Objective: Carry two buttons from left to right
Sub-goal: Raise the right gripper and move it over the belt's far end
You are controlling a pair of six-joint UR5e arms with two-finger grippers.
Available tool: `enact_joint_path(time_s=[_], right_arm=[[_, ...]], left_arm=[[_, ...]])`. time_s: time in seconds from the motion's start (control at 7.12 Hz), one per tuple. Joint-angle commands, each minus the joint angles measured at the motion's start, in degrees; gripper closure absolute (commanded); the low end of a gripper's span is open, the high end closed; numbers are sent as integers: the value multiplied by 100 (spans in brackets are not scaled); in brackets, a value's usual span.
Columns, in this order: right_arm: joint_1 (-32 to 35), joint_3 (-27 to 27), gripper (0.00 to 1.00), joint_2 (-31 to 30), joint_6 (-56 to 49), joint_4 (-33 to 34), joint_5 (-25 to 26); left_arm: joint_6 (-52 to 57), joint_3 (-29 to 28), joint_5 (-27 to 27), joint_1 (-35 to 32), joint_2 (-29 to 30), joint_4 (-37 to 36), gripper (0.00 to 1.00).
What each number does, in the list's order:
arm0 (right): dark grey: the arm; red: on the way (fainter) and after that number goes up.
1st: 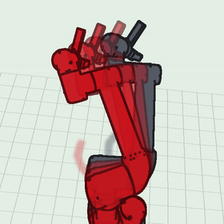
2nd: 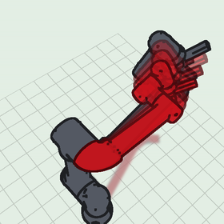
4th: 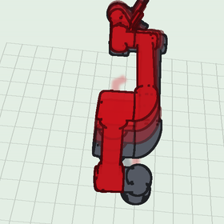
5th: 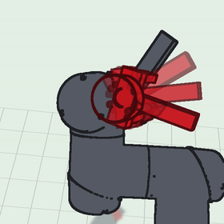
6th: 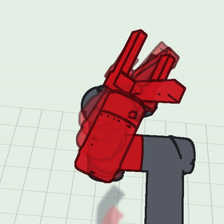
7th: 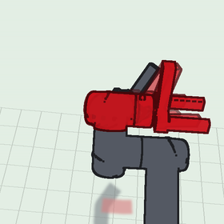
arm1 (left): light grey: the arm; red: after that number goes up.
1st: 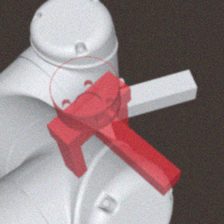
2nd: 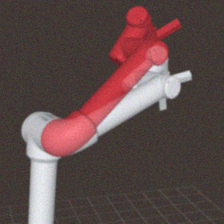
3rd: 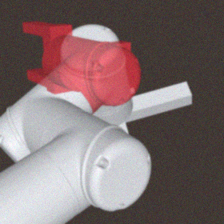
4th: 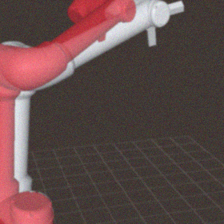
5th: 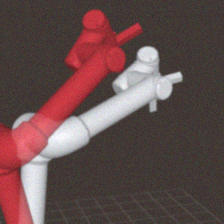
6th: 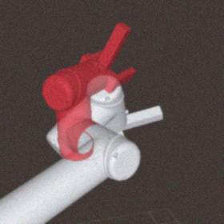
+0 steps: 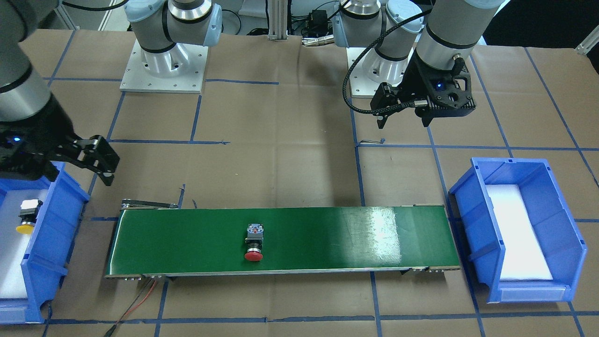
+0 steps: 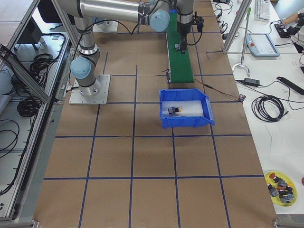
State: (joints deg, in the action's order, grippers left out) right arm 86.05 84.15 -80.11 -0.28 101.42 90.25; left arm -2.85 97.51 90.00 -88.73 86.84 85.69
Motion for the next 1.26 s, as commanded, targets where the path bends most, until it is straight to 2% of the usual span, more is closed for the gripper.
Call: enact_joint_path(time_s=[0.0,0.56,0.84,1.12], right_arm=[[420,57,0,232,231,569,-25],[517,145,1,583,318,624,-43],[683,312,1,1014,380,1570,-43],[825,312,1,1295,1131,1565,-51]], left_arm=[[4,5,0,5,0,0,0],[12,5,0,5,0,0,0],[21,5,0,5,0,0,0],[13,5,0,-4,0,0,0]])
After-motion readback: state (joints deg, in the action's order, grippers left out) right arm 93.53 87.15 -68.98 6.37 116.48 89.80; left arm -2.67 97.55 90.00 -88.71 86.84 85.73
